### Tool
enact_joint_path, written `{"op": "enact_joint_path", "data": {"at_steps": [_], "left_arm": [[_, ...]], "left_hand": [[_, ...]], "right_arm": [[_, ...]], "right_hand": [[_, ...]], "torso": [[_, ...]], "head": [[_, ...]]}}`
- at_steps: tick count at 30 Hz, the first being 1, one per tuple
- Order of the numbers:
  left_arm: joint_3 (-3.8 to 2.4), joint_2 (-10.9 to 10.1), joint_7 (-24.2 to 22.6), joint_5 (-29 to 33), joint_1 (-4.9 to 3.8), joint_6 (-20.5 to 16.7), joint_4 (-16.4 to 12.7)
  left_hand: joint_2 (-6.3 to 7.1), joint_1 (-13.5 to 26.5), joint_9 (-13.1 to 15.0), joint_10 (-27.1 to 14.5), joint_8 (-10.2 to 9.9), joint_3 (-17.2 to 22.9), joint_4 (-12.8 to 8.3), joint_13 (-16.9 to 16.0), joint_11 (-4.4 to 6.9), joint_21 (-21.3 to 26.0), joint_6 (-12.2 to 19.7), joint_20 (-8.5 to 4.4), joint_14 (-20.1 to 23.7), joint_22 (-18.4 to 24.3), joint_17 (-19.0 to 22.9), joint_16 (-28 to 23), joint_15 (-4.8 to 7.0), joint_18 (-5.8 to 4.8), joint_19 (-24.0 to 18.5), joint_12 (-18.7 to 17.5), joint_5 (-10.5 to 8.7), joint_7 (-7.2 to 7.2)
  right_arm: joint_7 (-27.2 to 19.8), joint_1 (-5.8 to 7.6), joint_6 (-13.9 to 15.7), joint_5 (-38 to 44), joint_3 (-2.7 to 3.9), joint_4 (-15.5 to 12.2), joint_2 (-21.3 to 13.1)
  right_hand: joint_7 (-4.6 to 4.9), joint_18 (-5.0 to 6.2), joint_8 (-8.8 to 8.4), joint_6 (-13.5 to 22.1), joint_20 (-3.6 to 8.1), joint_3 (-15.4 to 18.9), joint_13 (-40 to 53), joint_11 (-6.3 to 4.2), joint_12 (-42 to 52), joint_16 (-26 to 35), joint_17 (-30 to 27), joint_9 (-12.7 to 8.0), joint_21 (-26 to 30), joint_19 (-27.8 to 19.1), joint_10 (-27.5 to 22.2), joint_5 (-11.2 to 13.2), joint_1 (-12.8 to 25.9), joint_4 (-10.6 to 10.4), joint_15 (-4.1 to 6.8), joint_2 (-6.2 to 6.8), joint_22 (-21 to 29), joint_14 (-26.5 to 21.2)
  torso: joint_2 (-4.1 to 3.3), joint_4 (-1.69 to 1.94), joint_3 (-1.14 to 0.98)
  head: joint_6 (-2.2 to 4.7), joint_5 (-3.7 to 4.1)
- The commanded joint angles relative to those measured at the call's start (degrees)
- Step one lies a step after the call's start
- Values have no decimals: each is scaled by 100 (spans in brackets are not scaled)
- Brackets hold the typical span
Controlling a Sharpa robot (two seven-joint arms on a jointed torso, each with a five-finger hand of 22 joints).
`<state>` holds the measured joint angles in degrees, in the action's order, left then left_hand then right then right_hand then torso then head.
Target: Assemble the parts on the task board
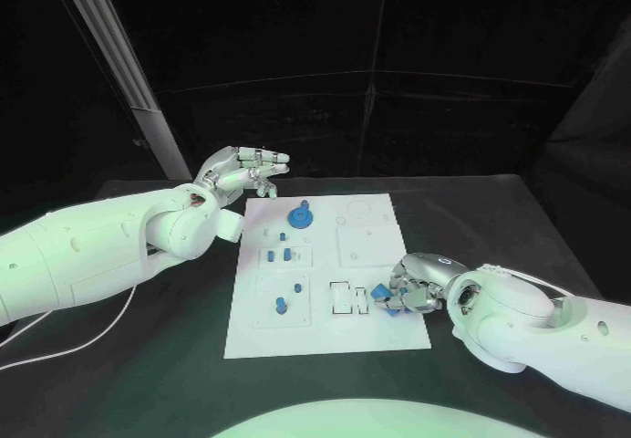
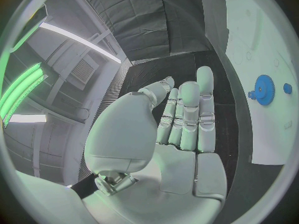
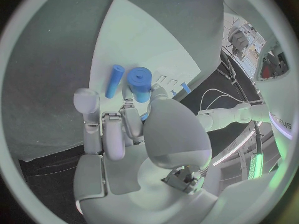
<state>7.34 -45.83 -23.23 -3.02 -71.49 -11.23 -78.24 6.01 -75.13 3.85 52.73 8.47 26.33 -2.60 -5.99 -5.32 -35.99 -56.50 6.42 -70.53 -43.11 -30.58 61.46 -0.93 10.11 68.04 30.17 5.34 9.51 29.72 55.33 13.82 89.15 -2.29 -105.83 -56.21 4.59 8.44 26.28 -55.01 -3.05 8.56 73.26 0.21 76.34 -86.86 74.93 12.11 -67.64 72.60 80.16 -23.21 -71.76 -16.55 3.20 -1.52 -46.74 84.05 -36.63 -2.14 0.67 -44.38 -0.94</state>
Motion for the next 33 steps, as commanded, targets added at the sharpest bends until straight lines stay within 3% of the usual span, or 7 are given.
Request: {"op": "enact_joint_path", "data": {"at_steps": [1,6,13,26,29,33], "left_arm": [[1,4,-9,5,-6,78,1],[3,18,-10,5,-6,80,4],[4,12,-10,5,-6,78,-3],[4,3,-4,5,-8,71,-34],[4,1,-3,5,-9,71,-41],[4,1,-3,5,-10,72,-45]], "left_hand": [[-55,24,7,-1,18,-20,7,7,-35,22,-11,19,37,7,8,-39,5,38,-24,32,17,-14],[-55,24,7,-1,18,-20,7,7,-35,22,-11,19,37,7,8,-39,5,38,-24,32,17,-14],[-55,24,7,-1,18,-20,7,7,-35,22,-11,19,37,7,8,-39,5,38,-24,32,17,-14],[-55,24,7,-1,18,-20,7,7,-35,22,-11,19,37,7,8,-39,5,38,-24,32,17,-14],[-55,24,7,-1,18,-20,7,7,-35,22,-11,19,37,7,8,-39,5,38,-24,32,17,-14],[-55,24,7,-1,18,-20,7,7,-35,22,-11,19,37,7,8,-39,5,38,-24,32,17,-14]], "right_arm": [[-225,15,638,-314,7,-161,-63],[-375,19,897,-549,10,-288,-76],[-422,21,914,-732,11,-295,56],[-78,22,445,-857,12,-93,529],[19,23,304,-833,12,-23,608],[92,23,225,-774,13,49,702]], "right_hand": [[-20,-88,33,-93,42,0,34,-18,49,-38,805,68,-34,28,63,-154,-114,25,51,-90,-27,457],[-42,-92,39,-136,58,-4,70,-38,67,-40,809,103,-46,39,92,-244,-140,16,69,-149,-47,458],[-53,-94,40,-164,68,0,75,-48,64,-40,811,123,-52,44,100,-281,-128,1,78,-191,-56,458],[-123,-93,63,-337,113,143,83,-108,24,-35,812,245,-52,52,146,-189,181,-19,128,-383,-54,457],[-136,-93,56,-355,125,233,20,-119,-51,-23,790,284,-43,49,123,4,362,-16,138,-450,-42,452],[-149,-92,64,-381,133,278,5,-129,-80,-22,793,319,-38,48,120,74,416,-19,148,-476,-37,452]], "torso": [[-5,1,6],[-10,8,4],[-14,1,4],[-15,1,3],[-14,6,10],[-15,5,7]], "head": [[9,-4],[23,-13],[14,-51],[-4,-83],[-8,-83],[-13,-90]]}}
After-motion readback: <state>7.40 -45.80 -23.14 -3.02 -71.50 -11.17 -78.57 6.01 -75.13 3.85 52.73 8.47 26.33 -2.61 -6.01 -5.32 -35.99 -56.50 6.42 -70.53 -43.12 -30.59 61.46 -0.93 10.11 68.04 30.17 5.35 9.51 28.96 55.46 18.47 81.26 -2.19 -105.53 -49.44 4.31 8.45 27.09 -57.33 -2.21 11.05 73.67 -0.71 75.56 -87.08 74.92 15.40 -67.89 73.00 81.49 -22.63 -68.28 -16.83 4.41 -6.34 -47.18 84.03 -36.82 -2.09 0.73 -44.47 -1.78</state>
